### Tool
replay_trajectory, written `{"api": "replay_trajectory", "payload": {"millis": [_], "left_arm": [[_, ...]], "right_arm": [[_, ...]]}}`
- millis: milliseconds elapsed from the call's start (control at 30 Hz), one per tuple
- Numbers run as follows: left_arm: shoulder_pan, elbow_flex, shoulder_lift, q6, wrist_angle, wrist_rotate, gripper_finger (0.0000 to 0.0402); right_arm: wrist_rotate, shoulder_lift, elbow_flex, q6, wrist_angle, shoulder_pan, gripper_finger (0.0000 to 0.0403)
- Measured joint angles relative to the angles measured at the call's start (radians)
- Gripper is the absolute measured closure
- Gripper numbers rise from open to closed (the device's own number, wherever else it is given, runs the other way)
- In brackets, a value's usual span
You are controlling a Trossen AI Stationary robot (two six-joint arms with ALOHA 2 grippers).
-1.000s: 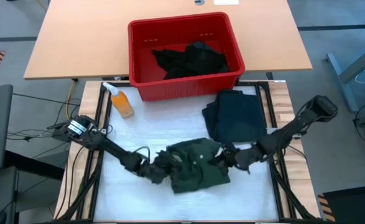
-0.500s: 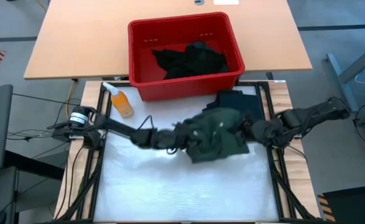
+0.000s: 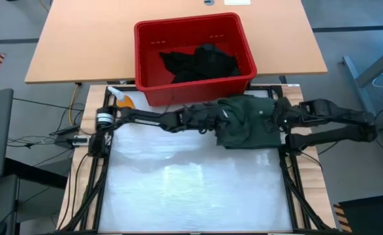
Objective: Fold laundry
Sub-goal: Stack the green polo shirt on top of the dark blue pants
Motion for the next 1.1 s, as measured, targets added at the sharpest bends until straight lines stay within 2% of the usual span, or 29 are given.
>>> {"api": "replay_trajectory", "payload": {"millis": [133,333,500,600,667,733,933,1033,1100], "left_arm": [[0.008,0.120,0.118,-0.014,-0.027,0.060,0.0401],[0.028,0.285,0.244,-0.008,-0.119,0.062,0.0401],[0.048,0.312,0.254,0.005,-0.158,0.022,0.0401],[0.065,0.311,0.254,-0.029,-0.197,0.081,0.0401],[0.077,0.311,0.253,-0.045,-0.239,0.126,0.0394],[0.079,0.311,0.253,-0.033,-0.284,0.116,0.0376],[0.097,0.311,0.233,0.072,-0.284,0.123,0.0293],[0.131,0.311,0.206,0.119,-0.310,0.205,0.0261],[0.158,0.311,0.176,0.168,-0.342,0.319,0.0246]], "right_arm": [[0.000,0.000,0.000,-0.038,-0.123,-0.082,0.0367],[0.052,0.000,-0.031,-0.155,-0.114,-0.209,0.0367],[0.050,0.000,-0.143,-0.242,-0.094,-0.314,0.0367],[0.047,0.001,-0.191,-0.249,-0.088,-0.351,0.0358],[0.046,0.008,-0.199,-0.269,-0.090,-0.370,0.0330],[0.035,0.016,-0.194,-0.312,-0.086,-0.382,0.0289],[-0.058,0.029,-0.148,-0.370,-0.096,-0.421,0.0166],[-0.088,0.043,-0.100,-0.358,-0.132,-0.439,0.0133],[-0.100,0.057,-0.053,-0.327,-0.164,-0.446,0.0124]]}}
